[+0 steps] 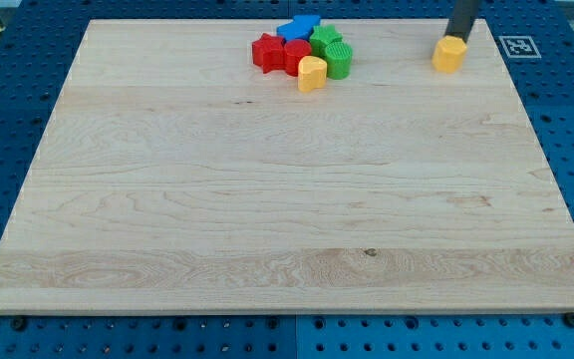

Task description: Drag the yellow hexagon diagonally bottom right to the yellow heart

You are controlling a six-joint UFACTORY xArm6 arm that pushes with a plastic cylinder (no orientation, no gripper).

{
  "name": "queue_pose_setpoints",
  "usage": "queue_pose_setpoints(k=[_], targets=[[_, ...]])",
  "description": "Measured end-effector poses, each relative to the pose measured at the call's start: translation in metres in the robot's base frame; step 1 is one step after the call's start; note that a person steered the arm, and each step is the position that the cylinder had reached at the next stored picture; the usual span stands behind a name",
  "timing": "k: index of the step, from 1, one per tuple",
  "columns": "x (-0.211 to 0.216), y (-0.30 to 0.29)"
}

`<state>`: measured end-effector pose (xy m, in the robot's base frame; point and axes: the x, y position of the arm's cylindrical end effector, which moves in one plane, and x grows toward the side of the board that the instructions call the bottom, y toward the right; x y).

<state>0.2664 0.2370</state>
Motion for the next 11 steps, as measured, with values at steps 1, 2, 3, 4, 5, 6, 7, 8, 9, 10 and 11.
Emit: queue_pose_setpoints(k=[1, 2, 3, 4, 5, 6, 7, 8, 9, 10, 11], targets=[[0.047, 0.001], [0.031, 0.001], [-0.001, -0.005], [-0.012, -0.022], [0.017, -0.031], [0.065, -0.024], [0.095, -0.005], [0.085, -0.004], [0.069, -0.025], [0.082, -0.035], [0.099, -0.017]])
